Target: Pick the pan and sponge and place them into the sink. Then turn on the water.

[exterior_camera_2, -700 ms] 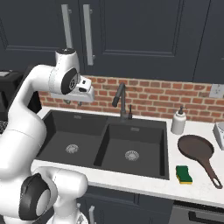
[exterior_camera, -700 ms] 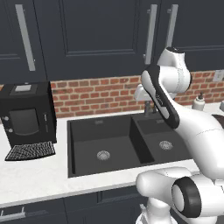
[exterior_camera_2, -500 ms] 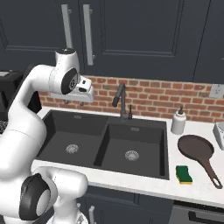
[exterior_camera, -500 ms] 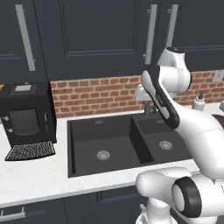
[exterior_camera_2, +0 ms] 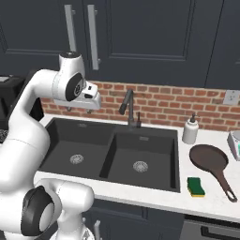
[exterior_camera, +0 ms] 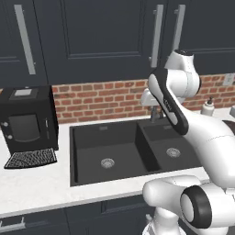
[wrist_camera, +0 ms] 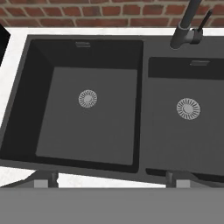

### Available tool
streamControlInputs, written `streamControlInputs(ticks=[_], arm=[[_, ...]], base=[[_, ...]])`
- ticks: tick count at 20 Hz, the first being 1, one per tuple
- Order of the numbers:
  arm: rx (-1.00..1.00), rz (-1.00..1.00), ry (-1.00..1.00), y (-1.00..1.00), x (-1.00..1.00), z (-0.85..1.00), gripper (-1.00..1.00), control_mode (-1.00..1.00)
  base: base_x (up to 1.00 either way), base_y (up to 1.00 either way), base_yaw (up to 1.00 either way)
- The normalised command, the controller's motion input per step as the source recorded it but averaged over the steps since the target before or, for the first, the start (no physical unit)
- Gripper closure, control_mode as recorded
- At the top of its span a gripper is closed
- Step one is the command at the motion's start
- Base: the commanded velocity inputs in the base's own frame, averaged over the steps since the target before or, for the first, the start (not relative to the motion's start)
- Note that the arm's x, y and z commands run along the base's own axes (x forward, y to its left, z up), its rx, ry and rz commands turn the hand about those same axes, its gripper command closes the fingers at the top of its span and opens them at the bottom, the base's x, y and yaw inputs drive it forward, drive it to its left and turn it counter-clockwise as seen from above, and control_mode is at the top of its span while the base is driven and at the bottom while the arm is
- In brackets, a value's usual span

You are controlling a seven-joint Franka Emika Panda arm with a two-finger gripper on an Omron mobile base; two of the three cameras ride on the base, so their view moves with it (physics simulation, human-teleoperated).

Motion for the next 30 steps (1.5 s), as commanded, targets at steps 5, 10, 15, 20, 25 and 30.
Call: streamControlInputs(ticks=[5,10,15,20,25,30], arm=[[0.0,0.0,0.0,0.0,0.0,0.0,-1.0,1.0],[0.0,0.0,0.0,0.0,0.0,0.0,-1.0,1.0],[0.0,0.0,0.0,0.0,0.0,0.0,-1.0,1.0],[0.0,0.0,0.0,0.0,0.0,0.0,-1.0,1.0],[0.0,0.0,0.0,0.0,0.0,0.0,-1.0,1.0],[0.0,0.0,0.0,0.0,0.0,0.0,-1.0,1.0]], base=[[0.0,-0.49,0.0],[0.0,-0.47,0.0],[0.0,-0.4,0.0],[0.0,-0.36,0.0],[0.0,-0.37,0.0],[0.0,-0.41,0.0]])
